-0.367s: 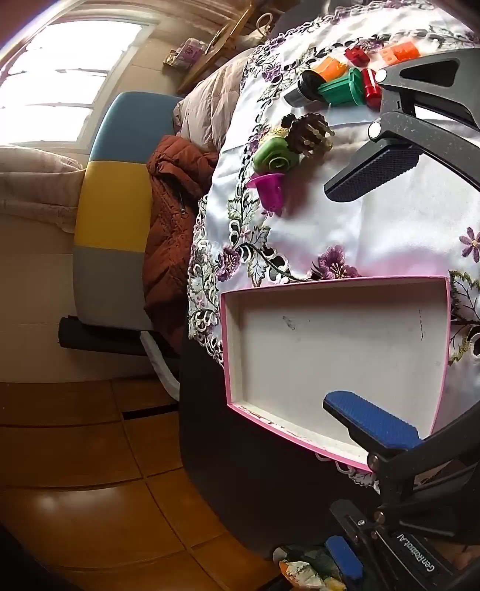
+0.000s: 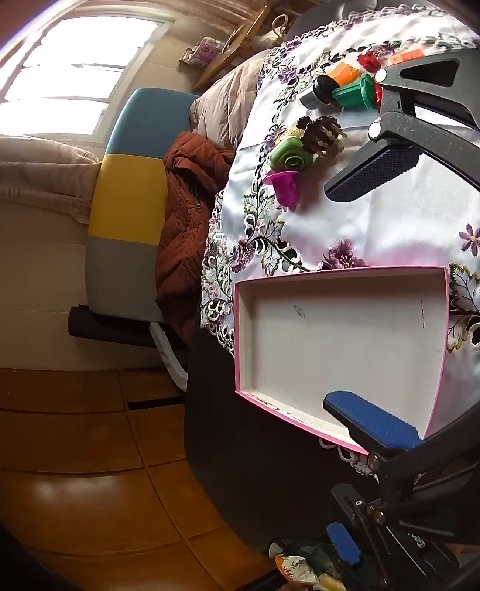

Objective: Organize rigid objects
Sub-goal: 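Move the left tool toward the toys beside the pink tray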

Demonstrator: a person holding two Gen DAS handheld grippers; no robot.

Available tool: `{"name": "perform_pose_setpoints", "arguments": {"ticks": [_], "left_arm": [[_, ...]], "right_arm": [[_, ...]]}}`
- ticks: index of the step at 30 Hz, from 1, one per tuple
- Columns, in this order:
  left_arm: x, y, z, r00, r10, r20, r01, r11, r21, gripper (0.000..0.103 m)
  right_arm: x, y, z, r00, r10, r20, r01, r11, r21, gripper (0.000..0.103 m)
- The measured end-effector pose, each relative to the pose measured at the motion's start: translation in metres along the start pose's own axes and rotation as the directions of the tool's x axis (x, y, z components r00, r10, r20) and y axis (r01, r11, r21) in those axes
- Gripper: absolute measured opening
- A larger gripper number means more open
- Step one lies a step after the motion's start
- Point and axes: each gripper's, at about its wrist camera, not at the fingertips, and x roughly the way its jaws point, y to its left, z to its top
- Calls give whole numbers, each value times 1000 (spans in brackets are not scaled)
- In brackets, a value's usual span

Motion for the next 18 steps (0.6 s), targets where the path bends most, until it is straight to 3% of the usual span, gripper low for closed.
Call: {"name": "perform_pose_setpoints", "arguments": {"ticks": [18], "left_arm": [[15, -3, -5, 999, -24, -37, 25, 1000, 19, 58]], "right_arm": [[29, -15, -17, 1000, 2, -30, -3, 1000, -8, 103]]}}
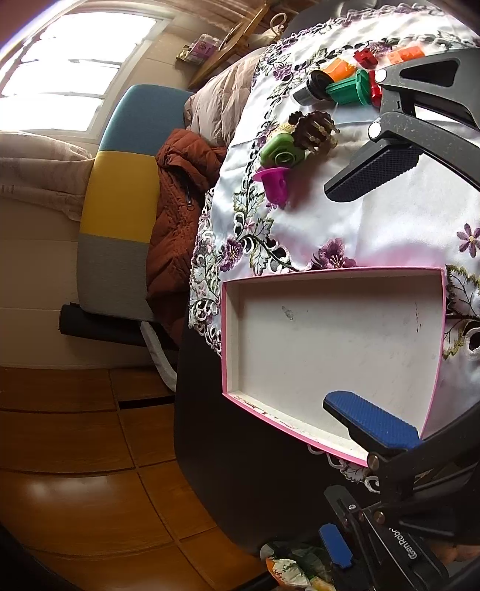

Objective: Organize rigid objects
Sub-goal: 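Move the left tool toward the toys beside the pink tray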

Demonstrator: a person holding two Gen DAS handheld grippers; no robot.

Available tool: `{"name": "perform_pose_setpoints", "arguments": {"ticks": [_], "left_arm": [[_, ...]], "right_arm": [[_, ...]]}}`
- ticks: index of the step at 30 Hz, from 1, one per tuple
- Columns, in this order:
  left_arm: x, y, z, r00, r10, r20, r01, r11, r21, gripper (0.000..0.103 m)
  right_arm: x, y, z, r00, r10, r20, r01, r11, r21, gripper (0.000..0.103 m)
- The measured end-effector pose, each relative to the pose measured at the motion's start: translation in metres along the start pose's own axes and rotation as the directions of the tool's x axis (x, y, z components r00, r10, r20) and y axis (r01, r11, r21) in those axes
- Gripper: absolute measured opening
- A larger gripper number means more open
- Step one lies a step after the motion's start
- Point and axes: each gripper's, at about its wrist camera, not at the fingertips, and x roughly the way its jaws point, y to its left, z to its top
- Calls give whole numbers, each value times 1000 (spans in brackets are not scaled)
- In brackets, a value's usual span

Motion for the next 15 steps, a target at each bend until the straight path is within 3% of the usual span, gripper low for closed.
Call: {"name": "perform_pose_setpoints", "arguments": {"ticks": [7, 15], "left_arm": [[0, -9, 0, 1000, -9, -6, 10, 999, 44, 58], [-10, -24, 3, 999, -4, 38, -1, 991, 130, 58]], "right_arm": [[9, -8, -4, 1000, -7, -14, 7, 1000, 2, 103], [12, -33, -6, 1000, -22, -10, 23, 1000, 14, 103]]}}
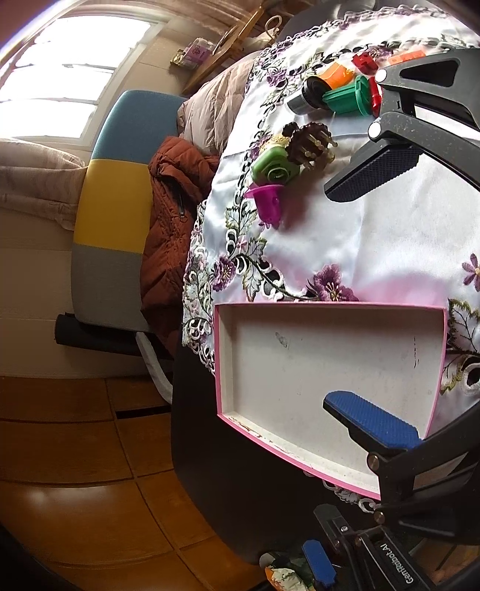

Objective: Organize rigid objects
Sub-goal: 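Move the left tool toward the toys beside the pink tray, then grasp the magenta suction cup with the left gripper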

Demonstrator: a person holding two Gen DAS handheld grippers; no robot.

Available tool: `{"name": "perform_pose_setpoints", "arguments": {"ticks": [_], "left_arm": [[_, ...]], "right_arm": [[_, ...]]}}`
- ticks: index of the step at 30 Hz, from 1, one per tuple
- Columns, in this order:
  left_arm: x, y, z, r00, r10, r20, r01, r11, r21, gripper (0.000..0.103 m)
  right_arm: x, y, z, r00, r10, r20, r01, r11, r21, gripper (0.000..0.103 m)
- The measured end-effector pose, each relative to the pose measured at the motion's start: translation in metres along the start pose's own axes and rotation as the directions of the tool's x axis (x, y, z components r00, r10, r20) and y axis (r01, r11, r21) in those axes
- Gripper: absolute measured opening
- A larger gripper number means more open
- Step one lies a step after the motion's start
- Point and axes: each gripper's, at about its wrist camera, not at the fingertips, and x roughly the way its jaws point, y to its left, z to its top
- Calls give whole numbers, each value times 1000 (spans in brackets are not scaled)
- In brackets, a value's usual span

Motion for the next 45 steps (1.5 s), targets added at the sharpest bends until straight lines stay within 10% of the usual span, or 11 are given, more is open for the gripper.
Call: {"name": "perform_pose_setpoints", "arguments": {"ticks": [25, 34, 45], "left_arm": [[2, -45, 8, 985, -165, -43, 169, 978, 119, 58], [9, -95, 9, 957, -269, -105, 285, 939, 191, 58], [28, -172, 36, 873, -437, -218, 480, 849, 222, 60]], "right_arm": [[-2, -151, 22, 984, -178, 16, 175, 977, 123, 103], [15, -251, 3, 963, -270, -18, 262, 911, 319, 103], [6, -299, -9, 975, -218, -35, 200, 805, 559, 103]]}}
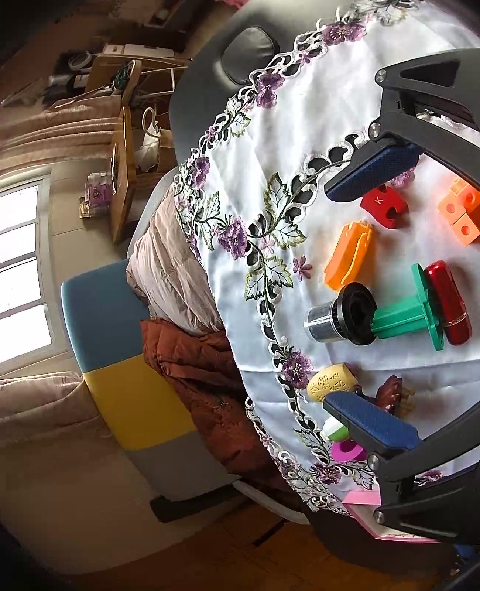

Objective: Organize rigid objects
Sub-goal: 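Grasp the magenta suction cup with the left gripper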

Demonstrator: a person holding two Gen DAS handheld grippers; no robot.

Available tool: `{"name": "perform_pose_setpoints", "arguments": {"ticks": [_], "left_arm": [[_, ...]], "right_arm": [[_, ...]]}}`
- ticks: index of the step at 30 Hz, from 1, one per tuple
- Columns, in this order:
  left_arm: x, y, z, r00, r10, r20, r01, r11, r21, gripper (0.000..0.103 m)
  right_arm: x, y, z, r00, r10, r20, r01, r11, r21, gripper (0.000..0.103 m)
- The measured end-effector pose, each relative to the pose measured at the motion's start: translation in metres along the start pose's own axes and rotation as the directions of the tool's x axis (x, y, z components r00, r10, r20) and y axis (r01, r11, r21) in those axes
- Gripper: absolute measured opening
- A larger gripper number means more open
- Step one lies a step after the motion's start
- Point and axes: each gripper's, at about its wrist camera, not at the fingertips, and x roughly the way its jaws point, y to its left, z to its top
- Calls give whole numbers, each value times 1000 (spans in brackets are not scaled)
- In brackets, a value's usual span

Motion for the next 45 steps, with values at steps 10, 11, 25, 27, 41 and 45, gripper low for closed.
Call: {"name": "perform_pose_setpoints", "arguments": {"ticks": [10, 11, 25, 27, 41, 45], "left_arm": [[62, -1, 59, 995, -41, -87, 37, 998, -54, 60], [68, -2, 64, 995, -37, -90, 33, 998, -46, 60], [148, -28, 107, 989, 58, -135, -21, 965, 262, 64], [155, -33, 110, 990, 69, -120, -27, 948, 318, 64], [155, -23, 101, 993, -19, -113, 42, 979, 199, 32], [130, -19, 82, 995, -22, -94, 37, 986, 162, 32]], "right_arm": [[3, 9, -1, 1000, 27, -15, -28, 998, -49, 103], [2, 10, -1, 999, 29, -15, -30, 998, -52, 103], [11, 12, -2, 997, 50, -60, -53, 997, -50, 103], [12, 12, -1, 996, 54, -66, -57, 997, -48, 103], [13, -2, 3, 997, 42, -65, -41, 999, 16, 103], [13, -7, 5, 997, 42, -68, -40, 999, 32, 103]]}}
